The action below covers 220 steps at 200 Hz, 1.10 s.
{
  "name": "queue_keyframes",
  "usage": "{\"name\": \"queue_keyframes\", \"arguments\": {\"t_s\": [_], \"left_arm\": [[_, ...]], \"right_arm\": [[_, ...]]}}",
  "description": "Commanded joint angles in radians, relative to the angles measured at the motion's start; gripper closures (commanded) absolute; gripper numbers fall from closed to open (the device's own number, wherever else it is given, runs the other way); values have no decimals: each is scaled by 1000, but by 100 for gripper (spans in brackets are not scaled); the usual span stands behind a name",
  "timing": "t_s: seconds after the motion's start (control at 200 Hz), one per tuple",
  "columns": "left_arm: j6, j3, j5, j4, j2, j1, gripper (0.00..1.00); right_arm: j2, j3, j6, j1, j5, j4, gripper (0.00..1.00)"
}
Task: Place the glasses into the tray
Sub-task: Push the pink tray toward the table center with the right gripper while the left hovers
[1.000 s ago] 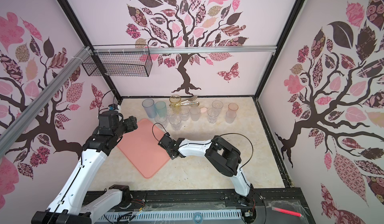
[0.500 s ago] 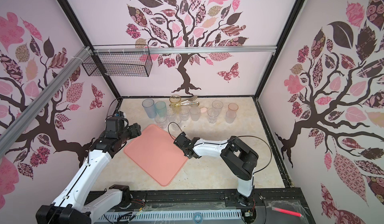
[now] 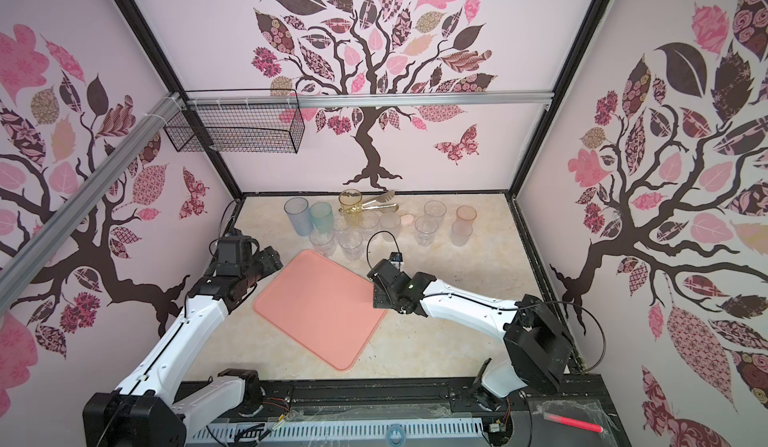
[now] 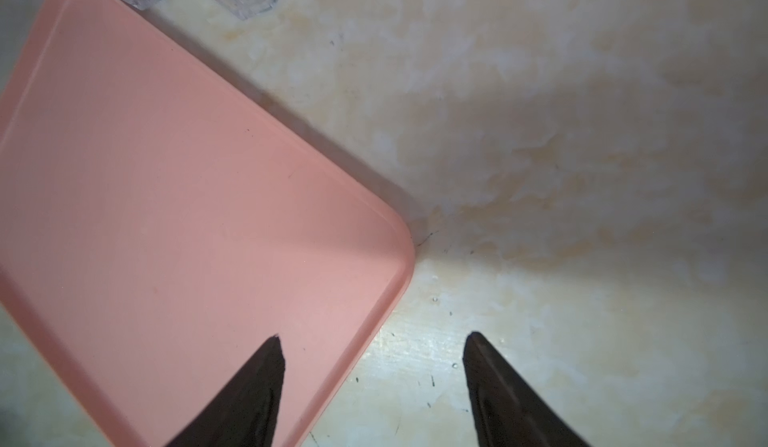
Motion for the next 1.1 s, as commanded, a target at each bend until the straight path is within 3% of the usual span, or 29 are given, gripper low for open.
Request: {"name": "queue_keyframes", "arguments": {"t_s": [0.0,0.23,0.7,0.835,1.095], "left_arm": [[-22,-24,-6,43,22,6,19],[-22,-40,-8,55,15,10,19],[-13,-44,-11,36,-7,9,20],[-8,-46,-13,31,-12,9,20],[-61,-58,-3,38,-14,7,22]], "right_arm": [[33,-26,147,10,-82,-11,34],[103,-39,150,20,-136,47,49],[212,-16,64,-1,-82,72,74],[210,-3,-22,-35,-34,43,85],[257,57,-206,-127,-1,-28,98]]}}
